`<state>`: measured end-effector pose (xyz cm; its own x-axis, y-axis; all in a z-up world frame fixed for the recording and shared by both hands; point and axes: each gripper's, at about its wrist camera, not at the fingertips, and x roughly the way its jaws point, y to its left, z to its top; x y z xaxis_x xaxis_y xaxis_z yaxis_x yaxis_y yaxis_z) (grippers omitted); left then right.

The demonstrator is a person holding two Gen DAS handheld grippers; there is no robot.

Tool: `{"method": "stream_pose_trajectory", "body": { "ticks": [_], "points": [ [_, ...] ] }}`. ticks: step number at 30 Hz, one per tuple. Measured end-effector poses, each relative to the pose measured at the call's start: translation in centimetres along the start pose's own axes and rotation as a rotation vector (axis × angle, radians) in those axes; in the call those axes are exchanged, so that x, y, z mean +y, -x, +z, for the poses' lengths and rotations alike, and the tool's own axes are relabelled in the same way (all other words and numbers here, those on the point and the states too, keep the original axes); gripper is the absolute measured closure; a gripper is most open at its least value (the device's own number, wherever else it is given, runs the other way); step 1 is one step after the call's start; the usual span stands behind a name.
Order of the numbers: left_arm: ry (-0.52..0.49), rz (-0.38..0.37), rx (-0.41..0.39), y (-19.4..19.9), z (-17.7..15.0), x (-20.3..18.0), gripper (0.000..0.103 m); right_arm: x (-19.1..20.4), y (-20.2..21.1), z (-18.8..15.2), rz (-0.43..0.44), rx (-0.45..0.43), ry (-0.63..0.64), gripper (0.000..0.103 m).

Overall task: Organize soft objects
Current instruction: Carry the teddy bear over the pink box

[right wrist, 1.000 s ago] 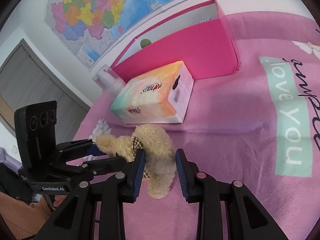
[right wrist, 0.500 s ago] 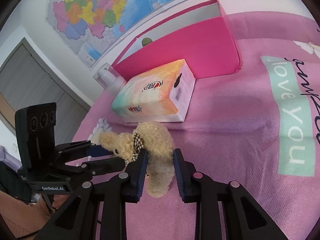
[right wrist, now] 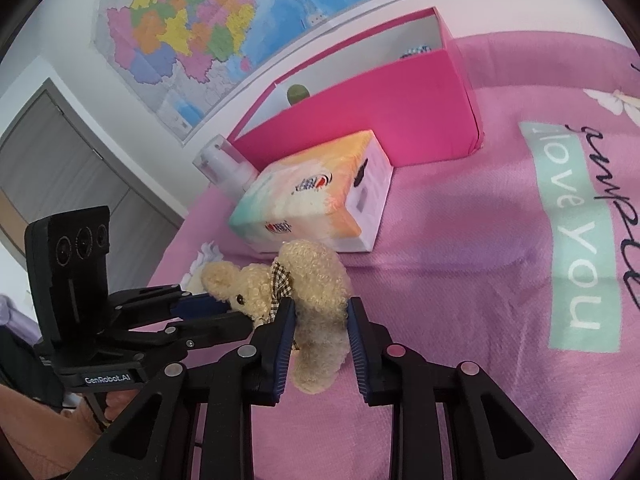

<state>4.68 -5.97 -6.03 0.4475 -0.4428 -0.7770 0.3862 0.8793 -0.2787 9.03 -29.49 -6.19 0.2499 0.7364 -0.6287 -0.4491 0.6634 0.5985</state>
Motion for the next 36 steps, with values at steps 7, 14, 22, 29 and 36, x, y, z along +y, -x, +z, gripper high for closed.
{"method": "stream_pose_trajectory", "body": {
  "ticks": [7, 14, 22, 29, 36],
  "points": [
    [-0.033, -0.002, -0.03, 0.7, 0.9, -1.0, 0.07, 0.3, 1.4, 0.5, -0.005, -0.031, 0.015, 0.076],
    [-0.051, 0.0, -0.049, 1.2, 1.5, -1.5, 0.07, 0.7, 2.2, 0.5, -0.013, -0.052, 0.027, 0.076],
    [-0.06, 0.0, -0.069, 1.5, 2.3, -1.6, 0.07, 1.1, 3.0, 1.1, -0.02, -0.073, 0.039, 0.076],
    [-0.068, 0.015, -0.094, 1.7, 4.4, -1.5, 0.07, 1.5, 3.3, 2.7, -0.029, -0.1, 0.062, 0.077],
    [-0.075, 0.031, -0.121, 1.6, 8.0, -1.0, 0.07, 1.6, 3.9, 6.1, -0.047, -0.156, 0.099, 0.076]
  ]
}}
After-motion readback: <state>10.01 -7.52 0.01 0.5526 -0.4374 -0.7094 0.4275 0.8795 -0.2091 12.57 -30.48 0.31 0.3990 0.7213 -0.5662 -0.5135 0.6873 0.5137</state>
